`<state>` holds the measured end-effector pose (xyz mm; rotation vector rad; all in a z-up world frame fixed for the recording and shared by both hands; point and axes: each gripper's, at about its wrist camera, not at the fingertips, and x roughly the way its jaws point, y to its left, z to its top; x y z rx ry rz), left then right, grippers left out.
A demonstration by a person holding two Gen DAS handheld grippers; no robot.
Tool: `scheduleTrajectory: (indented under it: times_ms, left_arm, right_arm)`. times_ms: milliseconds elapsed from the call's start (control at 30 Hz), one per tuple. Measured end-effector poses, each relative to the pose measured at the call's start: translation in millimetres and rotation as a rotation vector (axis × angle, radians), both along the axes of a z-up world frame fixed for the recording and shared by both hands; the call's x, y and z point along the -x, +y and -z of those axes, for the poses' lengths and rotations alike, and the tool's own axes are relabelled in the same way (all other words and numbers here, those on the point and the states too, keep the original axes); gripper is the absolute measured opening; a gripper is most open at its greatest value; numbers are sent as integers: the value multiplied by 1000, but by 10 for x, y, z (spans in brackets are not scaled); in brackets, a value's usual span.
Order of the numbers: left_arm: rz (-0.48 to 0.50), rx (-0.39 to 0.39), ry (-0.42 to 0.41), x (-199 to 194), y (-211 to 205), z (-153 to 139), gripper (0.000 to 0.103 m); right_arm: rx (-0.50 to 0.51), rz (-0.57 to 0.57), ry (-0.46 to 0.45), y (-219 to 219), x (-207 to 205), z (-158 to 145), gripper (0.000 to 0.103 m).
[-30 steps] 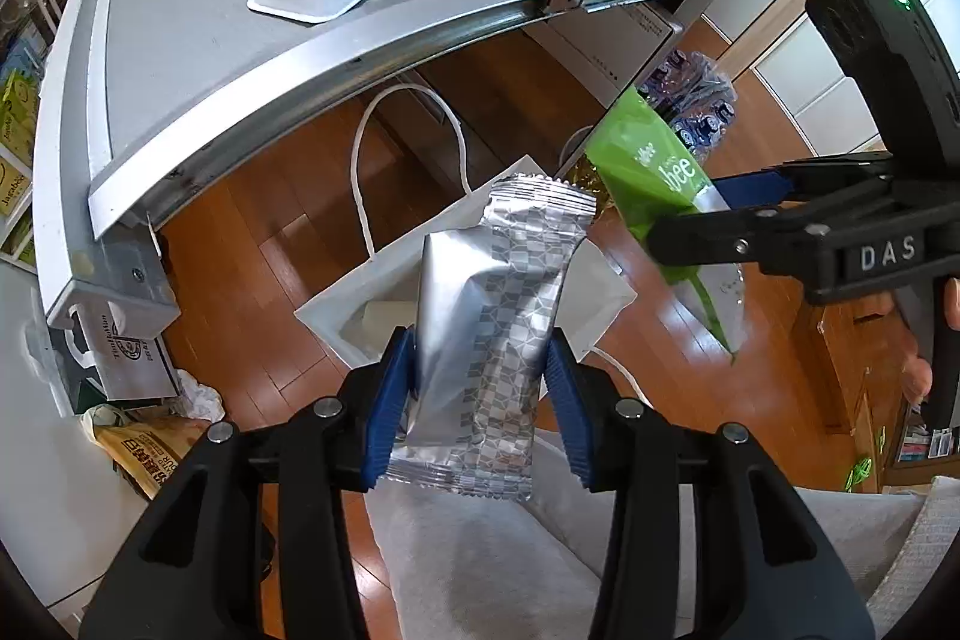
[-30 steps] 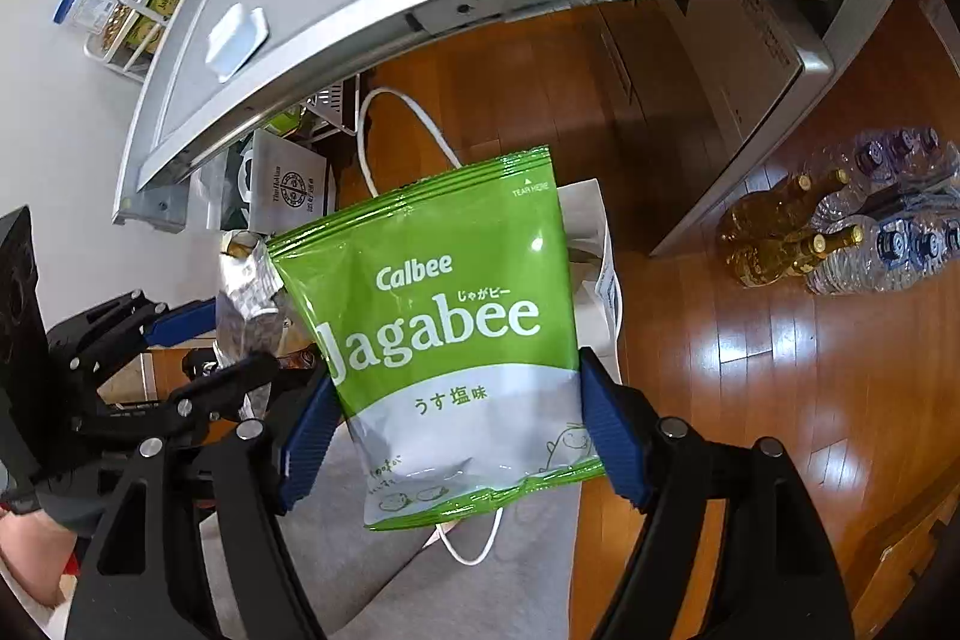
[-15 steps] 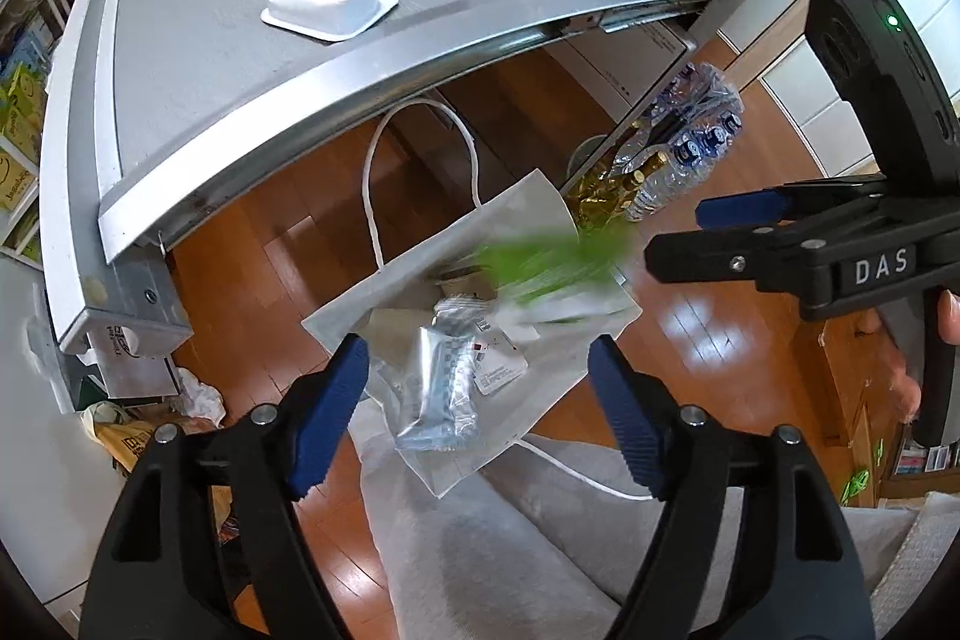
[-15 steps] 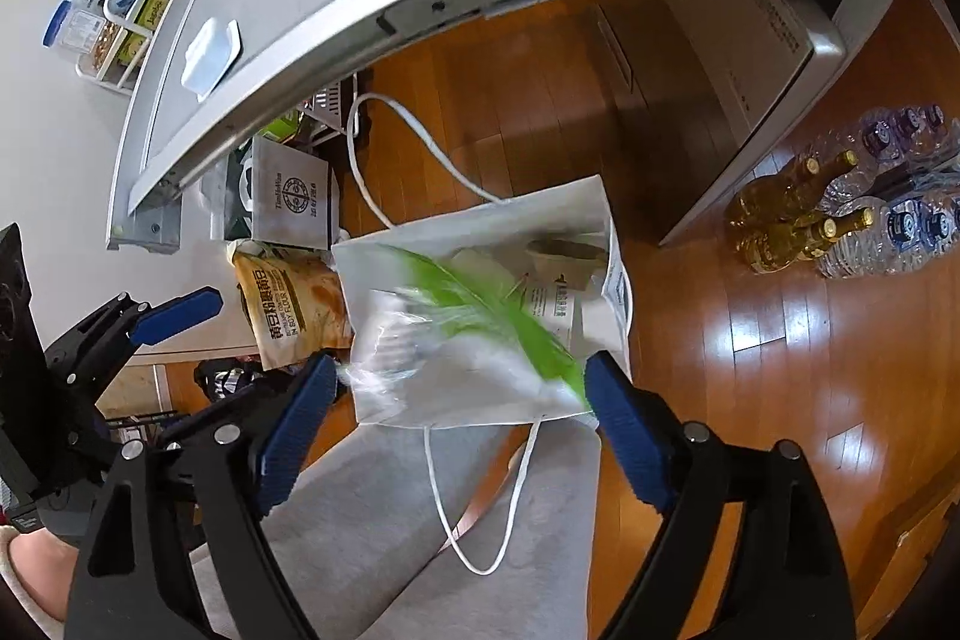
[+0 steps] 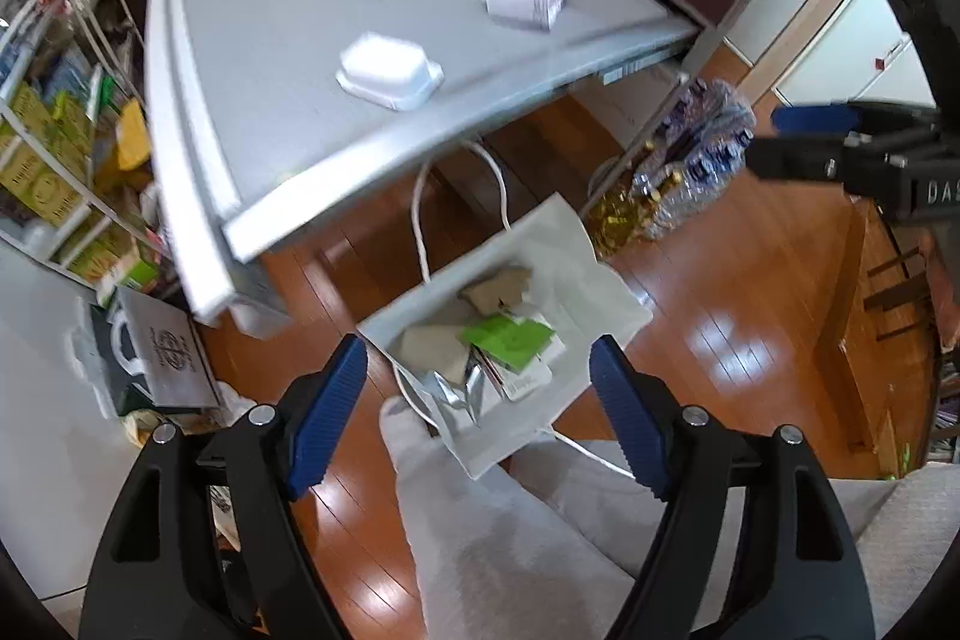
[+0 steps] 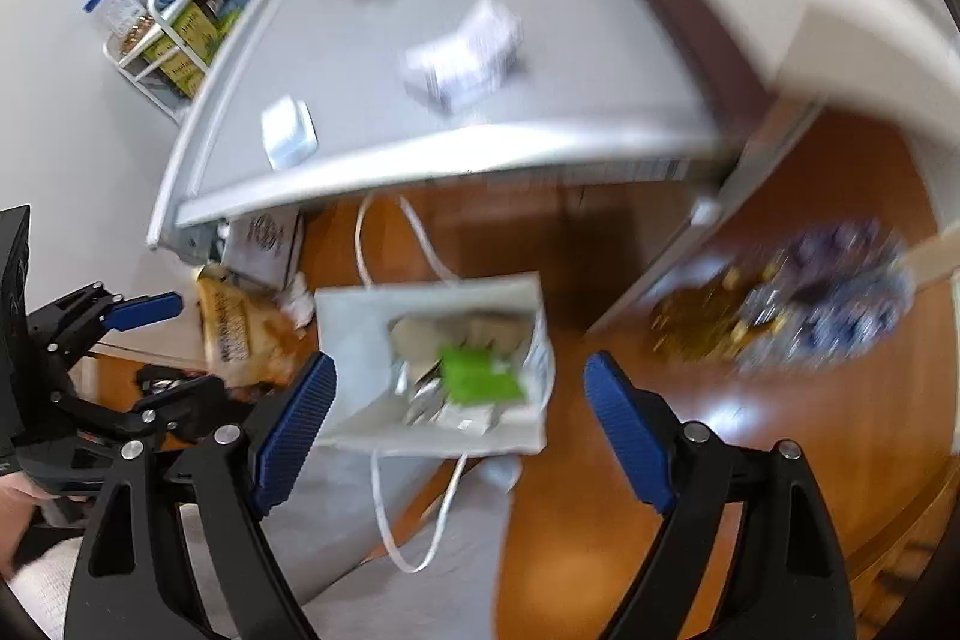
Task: Collect trash
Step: 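Raise both open tools back toward the counter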
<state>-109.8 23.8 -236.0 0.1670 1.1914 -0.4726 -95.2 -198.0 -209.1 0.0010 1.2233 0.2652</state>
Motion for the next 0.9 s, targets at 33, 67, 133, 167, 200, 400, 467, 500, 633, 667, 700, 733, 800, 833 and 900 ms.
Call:
scheduleTrajectory:
  times_ms: [33,67,133,167,200,400,467,500,633,667,700,733,800,833,900]
  left_arm:
    - [-5,1,-20,1,12,-59,81]
    - [-14,0,-55,-15,28,-152,84]
    - [-26,-10,-106,-79,43,-276,85]
    - [-32,-17,-131,-122,38,-322,85]
    - [-36,-24,-148,-166,14,-349,85]
    - [-14,-95,-237,-522,-92,-370,85]
    - [4,-93,-241,-633,-59,-356,85]
    - [14,-94,-237,-679,-52,-336,85]
    - [45,-92,-227,-826,-39,-298,85]
    - [49,-94,-226,-845,-41,-288,85]
    - [51,-95,-226,-868,-37,-283,85]
    - [51,-93,-224,-878,-36,-282,85]
    - [51,-87,-221,-901,-27,-278,85]
    - [54,-87,-222,-913,-31,-275,85]
    - [64,-86,-220,-923,-46,-268,85]
  right_arm:
    - [12,-3,-34,11,-35,-95,89]
    - [13,-6,-62,18,-79,-177,90]
    - [5,-4,-90,27,-175,-266,90]
    - [1,-4,-105,44,-252,-304,90]
    - [2,-6,-113,69,-303,-317,90]
    - [-3,44,-108,247,-710,-279,90]
    - [-17,83,-85,270,-805,-230,90]
    - [-26,117,-65,286,-900,-179,90]
    - [-41,233,-4,273,-1120,-4,90]
    - [-56,264,11,255,-1176,45,89]
    - [-72,292,30,236,-1218,94,89]
    - [-91,315,48,220,-1253,138,88]
    - [-119,368,83,191,-1315,234,83]
    - [-129,386,94,184,-1331,268,83]
    - [-136,412,114,197,-1362,335,83]
